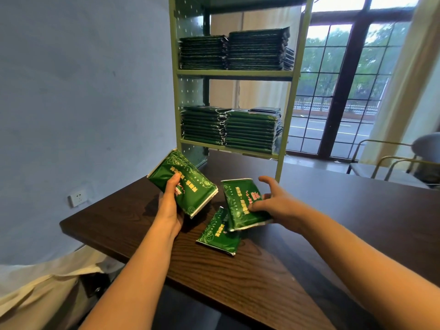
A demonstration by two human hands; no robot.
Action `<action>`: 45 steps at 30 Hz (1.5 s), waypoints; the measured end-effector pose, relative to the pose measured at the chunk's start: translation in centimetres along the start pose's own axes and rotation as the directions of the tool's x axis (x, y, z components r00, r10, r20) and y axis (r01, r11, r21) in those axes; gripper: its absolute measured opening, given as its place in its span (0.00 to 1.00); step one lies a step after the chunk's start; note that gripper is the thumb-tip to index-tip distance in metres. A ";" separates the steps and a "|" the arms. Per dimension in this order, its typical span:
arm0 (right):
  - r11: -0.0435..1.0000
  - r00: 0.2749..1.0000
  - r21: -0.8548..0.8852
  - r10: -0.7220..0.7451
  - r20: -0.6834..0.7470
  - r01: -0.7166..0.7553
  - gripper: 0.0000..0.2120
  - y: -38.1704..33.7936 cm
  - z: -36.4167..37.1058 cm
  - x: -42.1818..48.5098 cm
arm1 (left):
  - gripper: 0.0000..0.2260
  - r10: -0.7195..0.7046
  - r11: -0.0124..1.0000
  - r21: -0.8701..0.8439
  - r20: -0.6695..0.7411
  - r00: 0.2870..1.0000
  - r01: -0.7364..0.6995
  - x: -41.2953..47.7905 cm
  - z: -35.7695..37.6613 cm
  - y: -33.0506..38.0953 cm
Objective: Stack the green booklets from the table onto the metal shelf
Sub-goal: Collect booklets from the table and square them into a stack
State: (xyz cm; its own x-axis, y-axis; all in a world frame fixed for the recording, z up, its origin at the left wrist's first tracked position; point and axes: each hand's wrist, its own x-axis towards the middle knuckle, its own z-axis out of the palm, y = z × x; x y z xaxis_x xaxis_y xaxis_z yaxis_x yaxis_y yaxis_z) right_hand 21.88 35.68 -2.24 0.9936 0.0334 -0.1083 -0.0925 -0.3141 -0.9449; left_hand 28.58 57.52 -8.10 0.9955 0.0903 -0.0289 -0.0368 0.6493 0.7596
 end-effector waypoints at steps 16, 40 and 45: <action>0.782 0.994 -0.619 0.103 0.022 -0.067 0.55 1.0 5.2 0.5 | 0.47 0.122 0.985 0.123 -0.007 0.992 -0.121 -1.4 0.5 -0.4; 0.899 0.740 -0.215 -0.436 -0.513 0.381 0.04 -2.0 -0.6 -6.0 | 0.36 -0.154 0.926 0.342 -0.042 0.987 0.159 -5.9 6.1 -0.9; 0.740 0.781 -0.572 -0.571 -0.254 0.355 0.13 -3.2 -0.2 -6.3 | 0.52 -0.066 0.865 0.487 -0.125 0.990 0.119 -7.5 8.8 -2.5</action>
State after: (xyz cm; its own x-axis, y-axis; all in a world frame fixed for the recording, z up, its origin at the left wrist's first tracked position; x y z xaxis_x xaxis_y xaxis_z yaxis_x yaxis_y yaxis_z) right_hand 15.96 36.26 1.50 0.8453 -0.0357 0.5330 0.3215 -0.7629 -0.5610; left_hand 21.95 48.51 -4.07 0.9769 0.1413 -0.1603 0.1296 0.2045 0.9703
